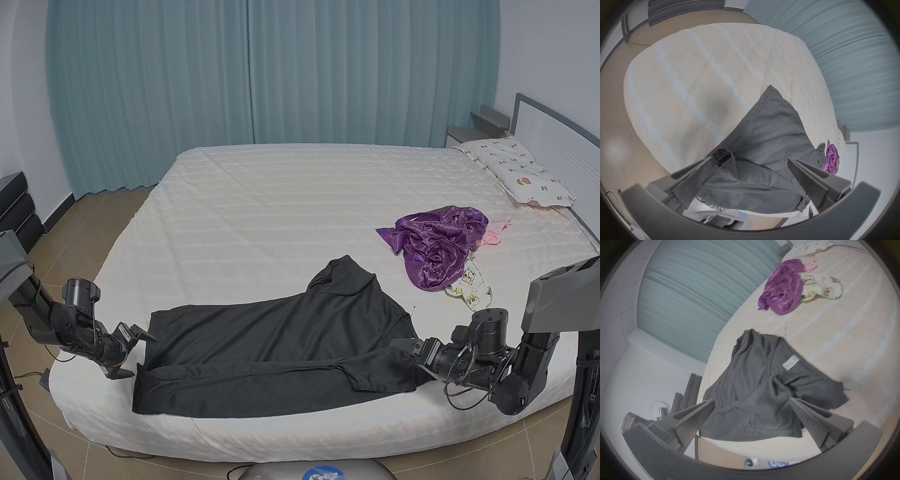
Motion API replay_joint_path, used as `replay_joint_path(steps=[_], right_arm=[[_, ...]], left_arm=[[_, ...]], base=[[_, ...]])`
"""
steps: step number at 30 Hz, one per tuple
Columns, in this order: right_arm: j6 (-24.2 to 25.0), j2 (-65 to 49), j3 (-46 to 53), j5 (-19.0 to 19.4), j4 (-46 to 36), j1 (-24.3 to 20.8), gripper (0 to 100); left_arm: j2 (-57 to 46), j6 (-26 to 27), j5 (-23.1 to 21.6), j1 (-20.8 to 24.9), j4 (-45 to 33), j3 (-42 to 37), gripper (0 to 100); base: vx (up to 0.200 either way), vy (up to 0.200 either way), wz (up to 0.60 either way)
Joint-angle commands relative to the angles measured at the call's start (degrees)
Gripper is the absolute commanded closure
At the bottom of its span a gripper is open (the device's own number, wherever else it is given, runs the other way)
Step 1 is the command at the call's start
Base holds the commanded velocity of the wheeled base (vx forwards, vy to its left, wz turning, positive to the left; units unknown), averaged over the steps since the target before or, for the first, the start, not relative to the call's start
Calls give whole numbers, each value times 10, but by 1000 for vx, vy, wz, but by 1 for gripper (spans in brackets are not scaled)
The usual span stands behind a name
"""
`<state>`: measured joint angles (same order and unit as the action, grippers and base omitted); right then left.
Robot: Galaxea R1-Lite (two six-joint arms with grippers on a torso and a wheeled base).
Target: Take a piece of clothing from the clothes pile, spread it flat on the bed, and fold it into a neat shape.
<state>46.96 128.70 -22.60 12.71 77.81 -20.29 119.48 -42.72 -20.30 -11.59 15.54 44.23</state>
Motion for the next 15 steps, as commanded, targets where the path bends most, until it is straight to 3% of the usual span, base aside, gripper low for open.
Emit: replay_joint_path(steps=[1, 3, 4, 6, 15], right_arm=[[-5, 2, -30, -2, -23, -37, 0], [-5, 2, -30, -2, -23, -37, 0], [-20, 2, -65, -3, -84, -21, 0], [-34, 4, -74, -3, -101, -6, 0], [-64, 13, -76, -3, -111, 18, 0]], left_arm=[[1, 0, 0, 0, -1, 2, 0], [1, 0, 0, 0, -1, 2, 0], [3, 0, 1, 0, 0, 2, 0], [5, 0, 1, 0, 1, 2, 0], [8, 4, 8, 5, 2, 1, 0]], base=[[0, 0, 0], [0, 0, 0], [0, 0, 0], [0, 0, 0], [0, 0, 0]])
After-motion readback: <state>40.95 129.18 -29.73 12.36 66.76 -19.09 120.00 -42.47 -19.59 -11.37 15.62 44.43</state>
